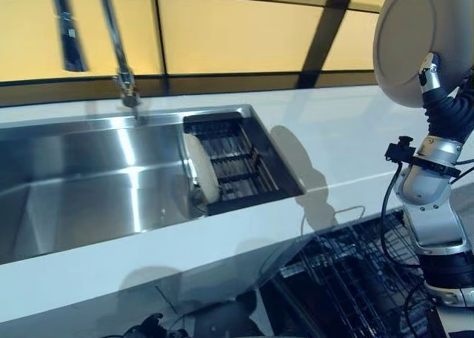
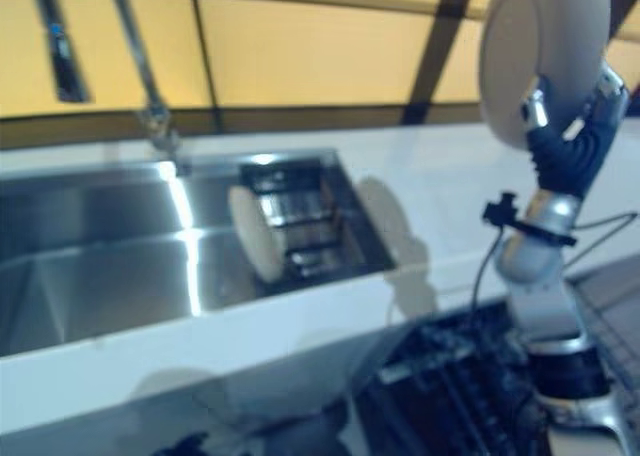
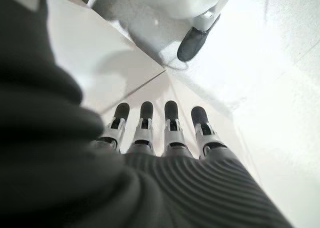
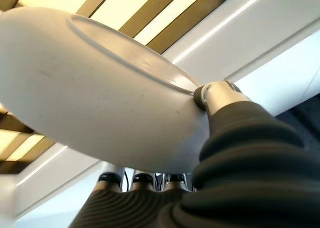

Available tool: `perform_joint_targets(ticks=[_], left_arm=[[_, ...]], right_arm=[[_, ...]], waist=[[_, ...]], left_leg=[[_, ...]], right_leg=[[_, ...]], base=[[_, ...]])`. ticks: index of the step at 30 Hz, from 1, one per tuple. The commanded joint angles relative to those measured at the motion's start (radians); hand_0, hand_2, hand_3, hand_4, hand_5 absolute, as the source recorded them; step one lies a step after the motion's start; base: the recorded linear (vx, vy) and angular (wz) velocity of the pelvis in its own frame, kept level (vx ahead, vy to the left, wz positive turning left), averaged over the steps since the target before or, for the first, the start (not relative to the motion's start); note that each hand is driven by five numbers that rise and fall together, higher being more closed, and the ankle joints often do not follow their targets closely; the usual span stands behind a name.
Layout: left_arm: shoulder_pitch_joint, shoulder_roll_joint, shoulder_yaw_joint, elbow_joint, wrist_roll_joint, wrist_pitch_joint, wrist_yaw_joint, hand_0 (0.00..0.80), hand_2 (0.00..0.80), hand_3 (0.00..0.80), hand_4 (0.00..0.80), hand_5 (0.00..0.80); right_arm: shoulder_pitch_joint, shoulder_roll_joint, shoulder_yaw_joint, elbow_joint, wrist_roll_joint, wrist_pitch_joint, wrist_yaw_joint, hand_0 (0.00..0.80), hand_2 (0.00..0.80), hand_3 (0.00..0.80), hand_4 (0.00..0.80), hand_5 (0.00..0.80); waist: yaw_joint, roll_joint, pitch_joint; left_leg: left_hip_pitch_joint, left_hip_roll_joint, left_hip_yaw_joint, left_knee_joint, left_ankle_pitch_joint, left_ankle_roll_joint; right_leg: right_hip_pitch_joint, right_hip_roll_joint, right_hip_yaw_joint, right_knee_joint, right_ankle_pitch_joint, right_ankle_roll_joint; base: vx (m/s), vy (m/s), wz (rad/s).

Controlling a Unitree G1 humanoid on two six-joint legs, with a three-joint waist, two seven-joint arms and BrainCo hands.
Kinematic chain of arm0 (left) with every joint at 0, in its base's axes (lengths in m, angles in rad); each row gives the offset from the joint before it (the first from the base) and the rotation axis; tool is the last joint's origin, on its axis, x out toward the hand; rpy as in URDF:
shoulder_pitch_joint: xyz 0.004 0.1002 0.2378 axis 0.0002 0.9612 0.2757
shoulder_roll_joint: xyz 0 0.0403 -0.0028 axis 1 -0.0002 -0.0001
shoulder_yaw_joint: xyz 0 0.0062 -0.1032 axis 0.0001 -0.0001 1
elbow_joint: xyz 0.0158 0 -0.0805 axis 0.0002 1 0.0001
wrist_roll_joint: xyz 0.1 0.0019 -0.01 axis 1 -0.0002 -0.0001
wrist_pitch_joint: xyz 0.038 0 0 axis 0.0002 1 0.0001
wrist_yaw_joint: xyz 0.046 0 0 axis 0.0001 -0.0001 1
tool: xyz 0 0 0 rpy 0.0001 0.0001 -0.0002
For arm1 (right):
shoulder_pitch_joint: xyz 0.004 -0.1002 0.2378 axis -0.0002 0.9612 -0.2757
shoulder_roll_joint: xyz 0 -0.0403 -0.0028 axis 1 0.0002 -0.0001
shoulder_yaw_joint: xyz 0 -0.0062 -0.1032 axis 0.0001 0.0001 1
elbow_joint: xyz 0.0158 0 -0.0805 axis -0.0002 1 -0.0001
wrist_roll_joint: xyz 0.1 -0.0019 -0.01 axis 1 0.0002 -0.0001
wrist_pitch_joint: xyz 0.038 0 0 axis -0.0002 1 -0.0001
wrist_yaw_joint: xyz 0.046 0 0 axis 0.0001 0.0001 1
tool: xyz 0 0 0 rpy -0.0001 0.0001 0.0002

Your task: Take plates into dishwasher

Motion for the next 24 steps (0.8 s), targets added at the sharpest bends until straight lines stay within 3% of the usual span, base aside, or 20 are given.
perform_joint_targets(ticks=[1, 5, 6, 10, 19, 24], left_arm=[[-0.04, 0.024, 0.013, 0.019, 0.011, -0.011, 0.018, 0.0, 0.0, 0.0, 0.0, 0.0], [-0.042, 0.028, 0.025, 0.012, 0.0, -0.011, 0.036, 0.0, 0.0, 0.0, 0.0, 0.0], [-0.049, 0.031, 0.033, 0.007, 0.008, -0.012, 0.032, 0.0, 0.0, 0.0, 0.0, 0.0], [-0.076, 0.027, 0.024, -0.014, 0.013, -0.025, 0.024, 0.0, 0.0, 0.0, 0.0, 0.0], [-0.125, -0.026, -0.001, -0.044, -0.019, -0.043, 0.026, 0.0, 0.0, 0.0, 0.0, 0.0], [-0.139, -0.043, 0.001, -0.035, -0.044, -0.043, 0.034, 0.0, 0.0, 0.0, 0.0, 0.0]], right_arm=[[-0.058, -0.031, -0.047, -0.024, -0.03, -0.054, -0.035, 0.8, 0.8, 0.8, 0.8, 0.8], [-0.059, -0.039, -0.038, -0.03, -0.02, -0.064, -0.047, 0.8, 0.8, 0.8, 0.8, 0.8], [-0.057, -0.05, -0.041, -0.031, -0.011, -0.064, -0.05, 0.8, 0.8, 0.8, 0.8, 0.8], [-0.058, -0.086, -0.044, -0.041, 0.0, -0.032, -0.052, 0.8, 0.8, 0.8, 0.8, 0.8], [-0.037, -0.121, -0.067, -0.002, 0.019, -0.038, 0.009, 0.8, 0.8, 0.8, 0.8, 0.8], [-0.001, -0.102, -0.073, 0.032, -0.001, -0.038, 0.034, 0.8, 0.8, 0.8, 0.8, 0.8]], waist=[[0.004, 0.015, 0.034], [0.005, 0.016, 0.04], [0.004, 0.018, 0.042], [-0.006, 0.02, 0.056], [-0.057, 0.063, 0.11], [-0.091, 0.088, 0.134]], left_leg=[[-0.01, -0.055, 0.017, 0.017, -0.081, 0.094], [-0.017, -0.022, 0.054, 0.019, -0.062, 0.074], [-0.027, -0.004, 0.055, 0.022, -0.049, 0.06], [-0.076, 0.028, 0.028, 0.037, -0.016, 0.026], [-0.147, 0.068, -0.028, 0.033, 0.043, -0.041], [-0.162, 0.088, -0.026, 0.019, 0.065, -0.062]], right_leg=[[0.1, -0.067, 0.007, 0.064, 0.016, 0.051], [0.106, -0.027, -0.028, 0.017, -0.044, 0.042], [0.116, 0.003, -0.027, -0.014, -0.09, 0.032], [0.117, 0.054, -0.004, -0.05, -0.148, 0.02], [0.058, 0.095, 0.024, -0.059, -0.176, -0.044], [0.028, 0.104, 0.03, -0.052, -0.183, -0.062]], base=[[-0.067, -0.2, -0.9], [-0.116, -0.338, -0.46], [-0.105, -0.35, -0.26], [-0.128, -0.323, -0.28], [-0.127, -0.16, -0.09], [-0.081, -0.085, 0.01]])
